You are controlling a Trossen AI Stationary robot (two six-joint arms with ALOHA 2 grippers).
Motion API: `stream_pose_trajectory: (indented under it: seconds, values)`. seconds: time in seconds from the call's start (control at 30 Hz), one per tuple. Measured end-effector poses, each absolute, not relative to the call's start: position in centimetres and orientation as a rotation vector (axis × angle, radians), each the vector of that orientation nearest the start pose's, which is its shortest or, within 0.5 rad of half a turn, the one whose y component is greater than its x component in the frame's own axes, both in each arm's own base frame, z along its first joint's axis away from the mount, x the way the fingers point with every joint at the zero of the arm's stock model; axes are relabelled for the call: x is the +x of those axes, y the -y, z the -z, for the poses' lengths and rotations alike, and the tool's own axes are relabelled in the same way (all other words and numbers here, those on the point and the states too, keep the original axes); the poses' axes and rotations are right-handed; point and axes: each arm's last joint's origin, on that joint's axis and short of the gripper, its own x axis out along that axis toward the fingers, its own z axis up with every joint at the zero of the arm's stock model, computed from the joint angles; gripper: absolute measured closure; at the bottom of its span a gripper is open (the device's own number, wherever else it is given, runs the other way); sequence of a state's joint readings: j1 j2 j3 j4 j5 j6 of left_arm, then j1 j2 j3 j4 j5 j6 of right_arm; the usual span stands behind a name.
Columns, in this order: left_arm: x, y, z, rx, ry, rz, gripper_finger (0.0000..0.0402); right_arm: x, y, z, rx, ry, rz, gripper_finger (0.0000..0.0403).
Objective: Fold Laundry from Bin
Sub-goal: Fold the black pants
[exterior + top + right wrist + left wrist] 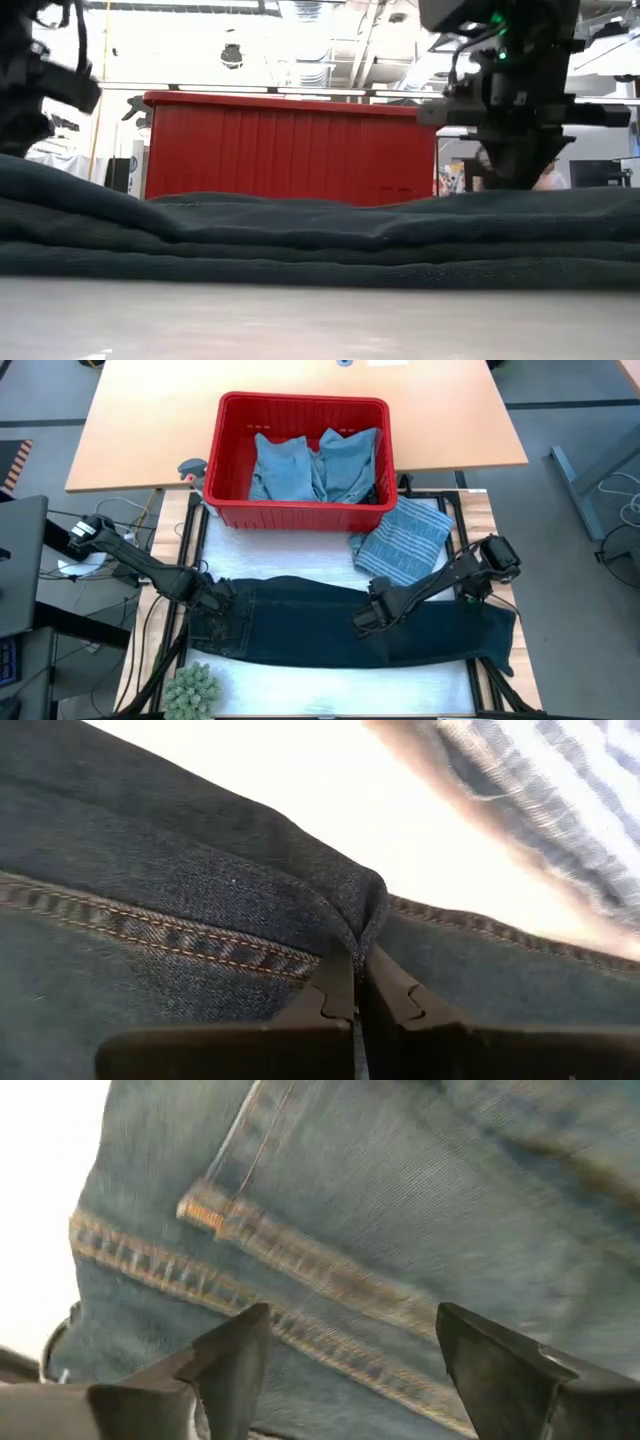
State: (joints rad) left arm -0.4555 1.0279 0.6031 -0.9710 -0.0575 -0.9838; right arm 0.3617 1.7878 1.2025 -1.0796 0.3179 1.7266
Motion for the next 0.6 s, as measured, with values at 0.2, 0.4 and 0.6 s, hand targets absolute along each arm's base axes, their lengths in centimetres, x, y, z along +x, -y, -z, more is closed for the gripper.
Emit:
stream_pose_trajectory:
  seconds: [0.2, 0.4, 0.6]
  values:
    - [13.7, 6.3, -19.7, -0.432, -1.314, -0.379, 0.0127, 28.8, -9.1, -17.3, 0.818, -1.076, 1.210, 0.0359]
    - [13.7, 6.3, -21.1, -0.461, -1.286, -0.371, 0.0127, 28.0, -9.3, -20.3, 0.764, -1.076, 1.133, 0.0279]
    - [16.2, 7.3, -25.9, -0.606, -0.935, -0.254, 0.0127, 26.5, -9.2, -23.2, 0.814, -0.992, 1.102, 0.0229]
